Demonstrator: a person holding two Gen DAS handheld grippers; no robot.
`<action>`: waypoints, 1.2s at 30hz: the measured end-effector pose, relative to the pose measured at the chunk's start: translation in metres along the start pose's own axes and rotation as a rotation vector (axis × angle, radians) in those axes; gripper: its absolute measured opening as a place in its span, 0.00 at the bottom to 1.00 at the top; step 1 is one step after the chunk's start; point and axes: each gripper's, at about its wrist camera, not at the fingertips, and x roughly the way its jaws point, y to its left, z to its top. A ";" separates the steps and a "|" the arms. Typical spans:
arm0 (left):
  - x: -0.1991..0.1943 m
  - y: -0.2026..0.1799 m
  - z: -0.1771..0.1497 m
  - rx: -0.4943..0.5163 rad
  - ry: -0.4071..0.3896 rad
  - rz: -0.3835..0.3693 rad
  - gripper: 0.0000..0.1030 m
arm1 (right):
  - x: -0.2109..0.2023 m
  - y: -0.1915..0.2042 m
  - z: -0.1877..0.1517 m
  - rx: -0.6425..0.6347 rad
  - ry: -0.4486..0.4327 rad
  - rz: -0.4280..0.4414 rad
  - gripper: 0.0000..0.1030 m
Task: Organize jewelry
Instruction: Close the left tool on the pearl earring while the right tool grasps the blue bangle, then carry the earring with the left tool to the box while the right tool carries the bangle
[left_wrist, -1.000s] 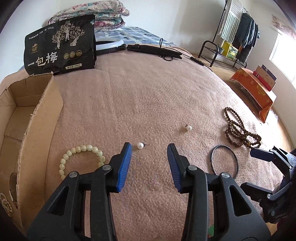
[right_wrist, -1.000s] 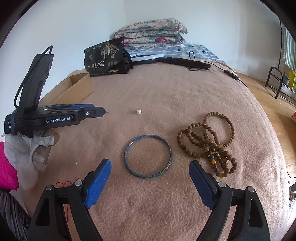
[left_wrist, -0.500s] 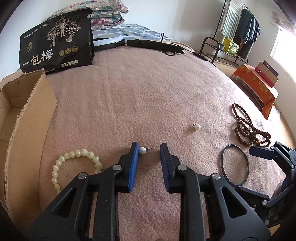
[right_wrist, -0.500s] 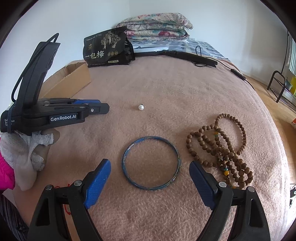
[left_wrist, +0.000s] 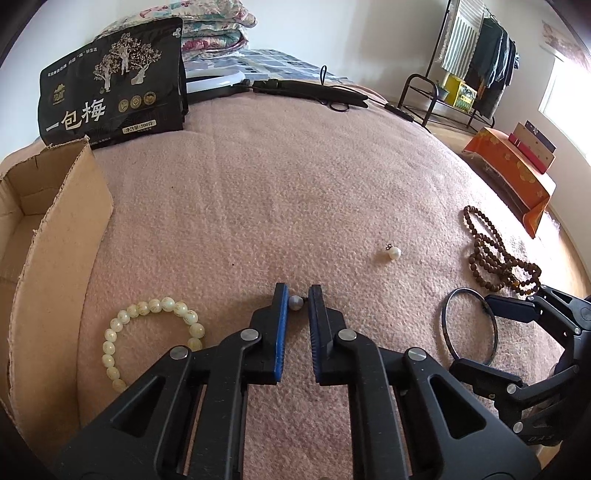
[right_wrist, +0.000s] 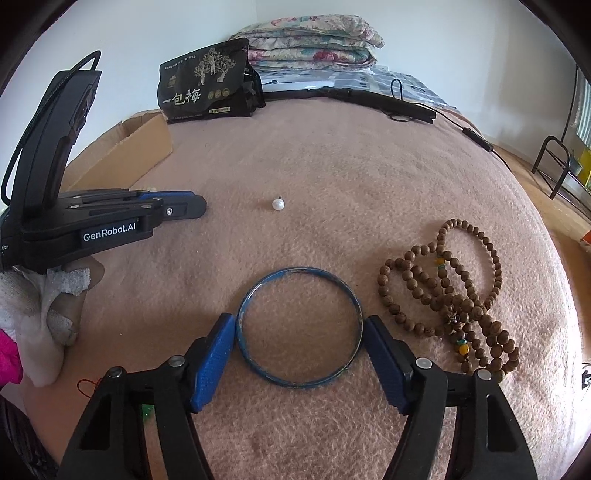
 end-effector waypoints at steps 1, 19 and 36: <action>-0.001 0.000 0.000 0.000 0.000 -0.001 0.09 | 0.000 0.000 0.000 0.000 -0.001 0.000 0.71; -0.043 -0.001 0.004 -0.015 -0.065 -0.027 0.09 | -0.035 0.004 0.003 0.015 -0.051 0.010 0.71; -0.128 0.026 0.004 -0.040 -0.179 -0.005 0.09 | -0.084 0.040 0.030 -0.041 -0.136 0.002 0.70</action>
